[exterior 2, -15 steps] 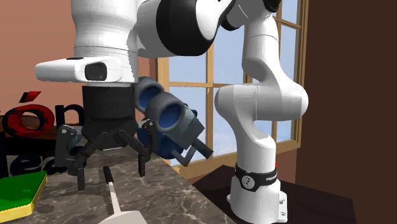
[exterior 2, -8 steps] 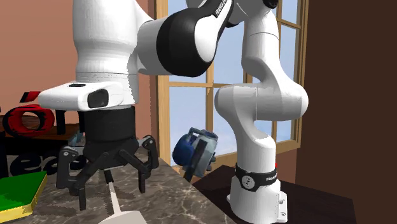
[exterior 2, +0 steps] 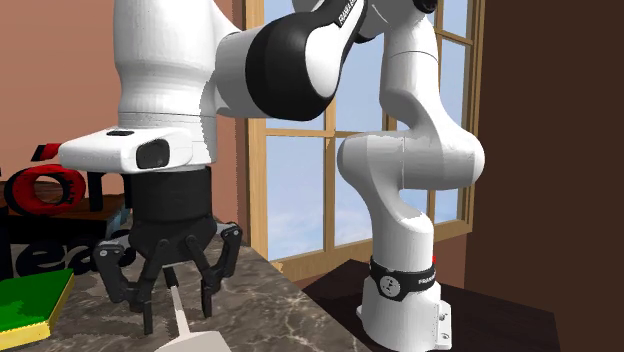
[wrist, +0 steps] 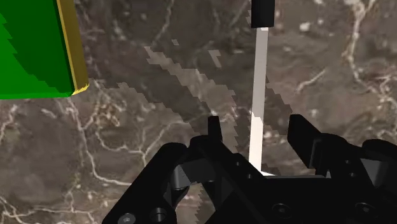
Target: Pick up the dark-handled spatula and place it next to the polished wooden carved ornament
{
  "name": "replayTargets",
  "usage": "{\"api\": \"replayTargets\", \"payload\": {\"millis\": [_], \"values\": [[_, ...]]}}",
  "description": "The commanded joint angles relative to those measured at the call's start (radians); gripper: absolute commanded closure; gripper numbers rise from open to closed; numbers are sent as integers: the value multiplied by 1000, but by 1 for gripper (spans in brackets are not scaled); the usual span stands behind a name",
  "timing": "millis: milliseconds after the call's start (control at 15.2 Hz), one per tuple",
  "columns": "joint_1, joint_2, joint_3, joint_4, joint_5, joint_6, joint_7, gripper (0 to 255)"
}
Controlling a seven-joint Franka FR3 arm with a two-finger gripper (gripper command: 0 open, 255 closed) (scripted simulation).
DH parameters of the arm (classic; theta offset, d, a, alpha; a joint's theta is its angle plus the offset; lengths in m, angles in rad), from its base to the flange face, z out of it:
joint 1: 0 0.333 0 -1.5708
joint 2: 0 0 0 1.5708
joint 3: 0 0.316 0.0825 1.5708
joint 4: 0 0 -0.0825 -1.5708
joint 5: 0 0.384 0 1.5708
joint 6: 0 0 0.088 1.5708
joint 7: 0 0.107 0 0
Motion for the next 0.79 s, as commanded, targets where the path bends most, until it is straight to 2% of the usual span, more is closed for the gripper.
{"api": "replayTargets", "payload": {"millis": [0, 462, 726], "values": [[0, 3, -1, -3, 0, 1, 0, 255], [0, 4, -1, -3, 0, 1, 0, 255], [-6, -44, 18, 21, -3, -69, 4, 255]]}}
